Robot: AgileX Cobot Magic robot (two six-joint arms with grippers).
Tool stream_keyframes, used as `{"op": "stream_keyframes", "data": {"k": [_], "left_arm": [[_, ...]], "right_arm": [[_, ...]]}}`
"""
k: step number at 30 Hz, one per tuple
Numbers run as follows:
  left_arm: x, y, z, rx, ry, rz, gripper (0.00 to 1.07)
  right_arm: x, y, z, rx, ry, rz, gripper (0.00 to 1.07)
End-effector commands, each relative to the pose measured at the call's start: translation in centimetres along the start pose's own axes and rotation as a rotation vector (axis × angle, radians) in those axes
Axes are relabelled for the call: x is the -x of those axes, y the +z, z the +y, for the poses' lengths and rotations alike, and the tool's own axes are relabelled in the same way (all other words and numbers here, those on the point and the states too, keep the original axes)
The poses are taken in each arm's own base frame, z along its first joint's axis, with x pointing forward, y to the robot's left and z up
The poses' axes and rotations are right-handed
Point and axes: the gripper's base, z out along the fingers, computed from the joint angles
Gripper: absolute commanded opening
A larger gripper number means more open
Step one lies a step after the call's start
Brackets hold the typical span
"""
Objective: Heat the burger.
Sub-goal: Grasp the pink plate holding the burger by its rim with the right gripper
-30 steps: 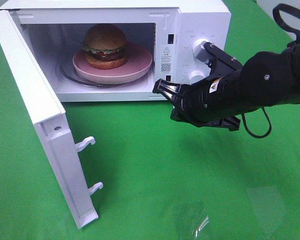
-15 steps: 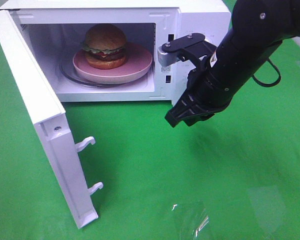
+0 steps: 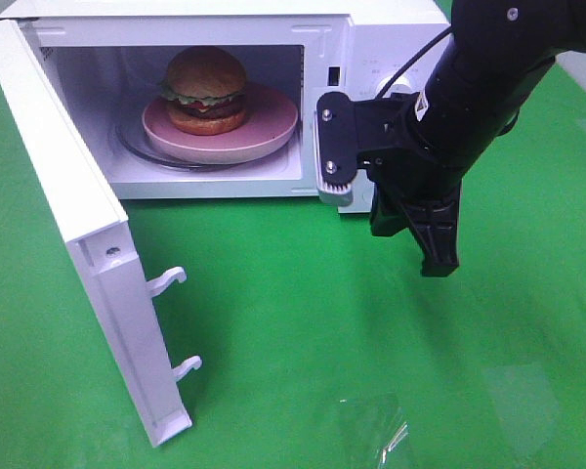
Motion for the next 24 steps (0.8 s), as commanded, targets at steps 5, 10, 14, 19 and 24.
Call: {"op": "stream_keyframes", "data": {"k": [5,10,14,19,24], "left_arm": [[0.0,0.0,0.0,0.003,-0.004,-0.015,1.00],[0.0,0.0,0.0,0.003,-0.004,-0.015,1.00],[0.0,0.0,0.0,0.003,-0.004,-0.015,1.00],[0.0,0.0,0.0,0.003,-0.004,-0.015,1.00],[0.0,0.0,0.0,0.003,-0.004,-0.015,1.00]], "right_arm": [[0.1,-0.4,-0.7,-0.064,-0.343,0.002,0.14],[0.2,-0.4,-1.0,-0.102,-0.363,0.003,0.23],[0.3,-0.4,-1.1,-0.116,-0.326,-0.006,0.44],[0.5,-0.5,-1.4,-0.152,-0.115,-0.040,0.93],[0.4,-0.5,-1.6,-0.174,-0.171,-0.021,1.00]]}}
